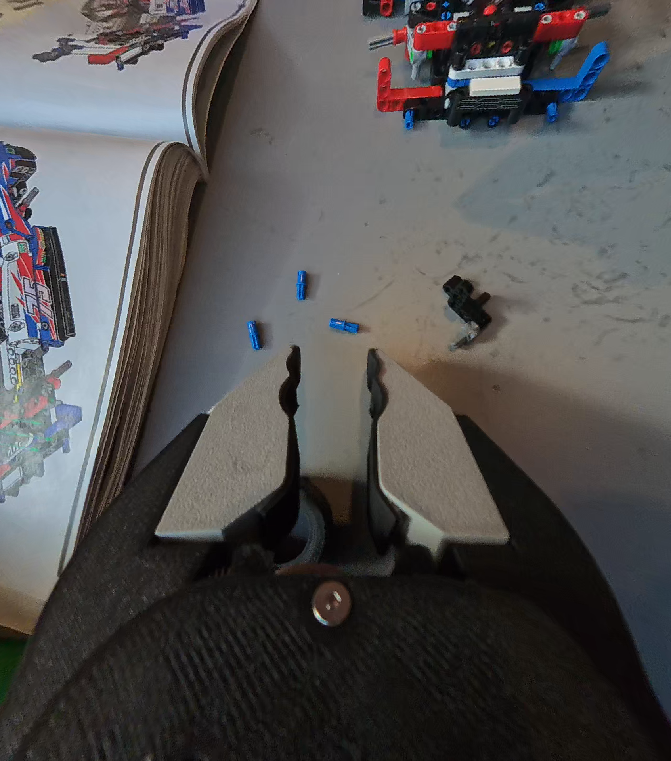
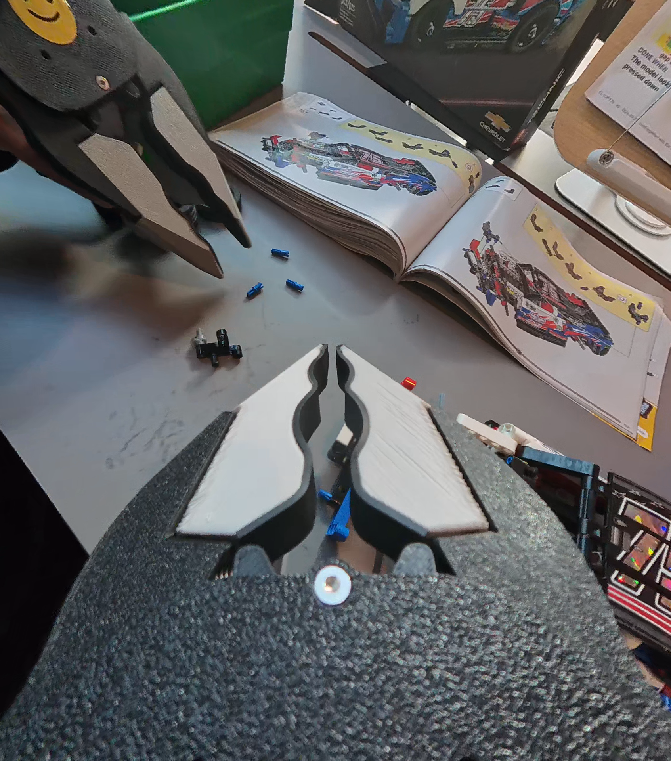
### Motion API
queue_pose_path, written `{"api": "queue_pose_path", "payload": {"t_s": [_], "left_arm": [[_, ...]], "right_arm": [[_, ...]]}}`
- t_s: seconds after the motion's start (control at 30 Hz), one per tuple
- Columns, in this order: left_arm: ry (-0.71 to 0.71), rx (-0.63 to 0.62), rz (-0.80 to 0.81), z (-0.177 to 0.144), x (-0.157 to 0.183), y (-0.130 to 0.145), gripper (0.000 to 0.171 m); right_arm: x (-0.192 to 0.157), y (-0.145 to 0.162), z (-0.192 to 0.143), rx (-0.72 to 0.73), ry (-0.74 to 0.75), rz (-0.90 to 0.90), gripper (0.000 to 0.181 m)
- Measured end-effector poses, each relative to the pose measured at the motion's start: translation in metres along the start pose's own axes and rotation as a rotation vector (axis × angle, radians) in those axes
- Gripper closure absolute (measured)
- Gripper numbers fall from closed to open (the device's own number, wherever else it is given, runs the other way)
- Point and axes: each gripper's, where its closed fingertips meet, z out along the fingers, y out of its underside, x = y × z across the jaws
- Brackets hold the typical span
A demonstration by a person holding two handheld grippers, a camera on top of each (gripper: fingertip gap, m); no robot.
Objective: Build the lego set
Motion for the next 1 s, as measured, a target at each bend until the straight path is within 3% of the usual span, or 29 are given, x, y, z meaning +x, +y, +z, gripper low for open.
{"api": "queue_pose_path", "payload": {"t_s": [0.23,0.57,0.77,0.87,1.0], "left_arm": [[-0.024,0.017,-0.013,-0.020,0.008,0.012,0.130],[0.076,0.030,0.012,-0.026,0.054,0.029,0.130],[0.089,0.034,0.033,-0.030,0.061,0.034,0.131],[0.100,0.035,0.031,-0.028,0.062,0.035,0.131],[0.085,0.040,0.033,-0.027,0.056,0.034,0.133]], "right_arm": [[-0.010,-0.002,0.028,-0.141,-0.155,0.004,0.160],[-0.023,0.002,0.121,-0.494,-0.431,-0.480,0.166],[-0.031,0.015,0.138,-0.577,-0.565,-0.601,0.163],[-0.035,0.016,0.141,-0.585,-0.609,-0.601,0.177],[-0.035,0.017,0.137,-0.607,-0.603,-0.554,0.177]]}}
